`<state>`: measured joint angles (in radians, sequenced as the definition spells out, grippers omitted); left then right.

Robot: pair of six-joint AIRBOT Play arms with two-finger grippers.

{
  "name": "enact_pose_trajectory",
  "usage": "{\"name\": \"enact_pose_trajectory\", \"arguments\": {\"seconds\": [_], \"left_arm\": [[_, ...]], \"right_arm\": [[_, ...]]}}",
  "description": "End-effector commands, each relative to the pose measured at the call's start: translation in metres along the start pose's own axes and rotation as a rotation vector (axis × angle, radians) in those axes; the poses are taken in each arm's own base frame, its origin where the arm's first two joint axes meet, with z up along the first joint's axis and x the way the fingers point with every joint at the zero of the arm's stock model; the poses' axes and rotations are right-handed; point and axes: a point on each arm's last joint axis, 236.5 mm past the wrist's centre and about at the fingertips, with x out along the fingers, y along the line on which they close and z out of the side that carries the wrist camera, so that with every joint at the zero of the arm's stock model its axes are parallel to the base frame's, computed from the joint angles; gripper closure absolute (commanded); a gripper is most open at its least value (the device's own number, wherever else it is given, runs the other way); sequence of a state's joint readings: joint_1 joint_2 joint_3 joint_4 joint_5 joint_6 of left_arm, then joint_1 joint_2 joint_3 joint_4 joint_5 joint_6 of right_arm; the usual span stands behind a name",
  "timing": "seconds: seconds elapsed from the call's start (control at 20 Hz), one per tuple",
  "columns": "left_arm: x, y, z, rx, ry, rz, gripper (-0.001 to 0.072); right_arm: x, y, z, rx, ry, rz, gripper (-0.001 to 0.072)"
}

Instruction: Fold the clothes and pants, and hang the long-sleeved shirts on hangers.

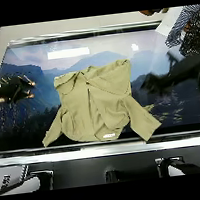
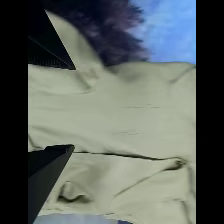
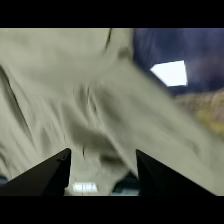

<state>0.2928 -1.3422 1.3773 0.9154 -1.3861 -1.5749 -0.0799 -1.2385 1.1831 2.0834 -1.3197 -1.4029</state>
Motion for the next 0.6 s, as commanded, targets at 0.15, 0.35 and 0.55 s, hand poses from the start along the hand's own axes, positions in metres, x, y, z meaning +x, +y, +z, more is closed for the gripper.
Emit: {"name": "enact_pose_trajectory", "arguments": {"seconds": [0.15,0.35,0.55], "left_arm": [[0.008,0.012,-0.121,-0.116,0.110,0.013,0.0159],[0.015,0.019,-0.170,-0.159,0.151,0.020,0.0159],[0.033,0.026,-0.209,-0.211,0.240,0.038,0.0159]], "right_arm": [[0.087,-0.004,-0.138,0.036,0.140,-0.023,0.0232],[0.115,0.020,-0.129,0.000,0.044,0.012,0.0232],[0.147,0.001,-0.126,0.050,0.070,-0.048,0.0231]]}}
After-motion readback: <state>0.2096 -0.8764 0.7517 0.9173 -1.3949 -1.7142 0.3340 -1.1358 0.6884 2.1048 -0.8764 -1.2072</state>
